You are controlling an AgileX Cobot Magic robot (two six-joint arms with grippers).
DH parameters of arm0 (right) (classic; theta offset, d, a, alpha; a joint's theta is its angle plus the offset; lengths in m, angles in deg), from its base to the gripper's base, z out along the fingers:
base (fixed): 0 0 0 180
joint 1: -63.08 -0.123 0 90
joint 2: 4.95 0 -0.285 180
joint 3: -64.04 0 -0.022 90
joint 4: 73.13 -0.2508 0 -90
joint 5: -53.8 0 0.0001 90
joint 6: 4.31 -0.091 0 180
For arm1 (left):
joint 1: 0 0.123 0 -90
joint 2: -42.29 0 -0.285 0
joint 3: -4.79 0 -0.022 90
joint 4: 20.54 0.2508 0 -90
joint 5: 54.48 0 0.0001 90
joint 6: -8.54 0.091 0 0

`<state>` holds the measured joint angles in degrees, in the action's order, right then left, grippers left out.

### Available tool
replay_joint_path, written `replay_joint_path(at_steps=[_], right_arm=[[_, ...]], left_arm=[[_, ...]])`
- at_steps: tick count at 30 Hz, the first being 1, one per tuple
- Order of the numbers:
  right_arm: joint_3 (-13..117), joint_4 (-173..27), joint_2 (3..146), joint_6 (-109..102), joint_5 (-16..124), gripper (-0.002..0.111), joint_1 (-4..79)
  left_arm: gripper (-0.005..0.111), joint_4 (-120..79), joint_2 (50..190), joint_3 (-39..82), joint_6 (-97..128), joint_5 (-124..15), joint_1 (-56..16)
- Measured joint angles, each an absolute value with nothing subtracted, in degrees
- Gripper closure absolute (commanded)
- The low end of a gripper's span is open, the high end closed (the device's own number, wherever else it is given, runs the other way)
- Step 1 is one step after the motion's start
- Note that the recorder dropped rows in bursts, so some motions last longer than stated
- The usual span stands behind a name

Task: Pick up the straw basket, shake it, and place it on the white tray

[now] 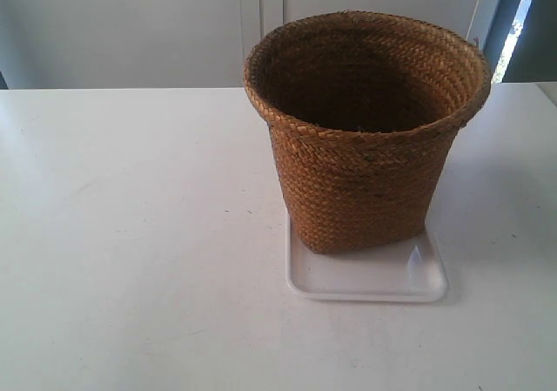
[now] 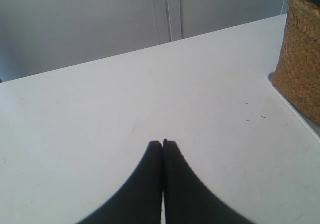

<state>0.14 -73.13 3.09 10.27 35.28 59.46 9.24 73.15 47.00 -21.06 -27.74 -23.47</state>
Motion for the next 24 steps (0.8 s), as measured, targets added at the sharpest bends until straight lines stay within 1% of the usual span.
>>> replay_joint_path(at_steps=[4, 7, 11, 24], right_arm=[[-7.15, -73.13, 3.19, 10.27, 44.16, 0.108, 59.46], [-10.73, -73.13, 3.19, 10.27, 46.46, 0.108, 59.46], [-12.76, -73.13, 3.19, 10.27, 47.04, 0.108, 59.46], [-12.85, -73.13, 3.19, 10.27, 44.25, 0.108, 59.46]], left_arm=[[0.106, 9.24, 73.15, 47.00, -21.06, -27.74, -23.47], [0.106, 9.24, 73.15, 47.00, -21.06, -27.74, -23.47], [0.106, 9.24, 73.15, 47.00, -21.06, -27.74, -23.47], [0.106, 9.24, 73.15, 47.00, -21.06, -27.84, -23.47]])
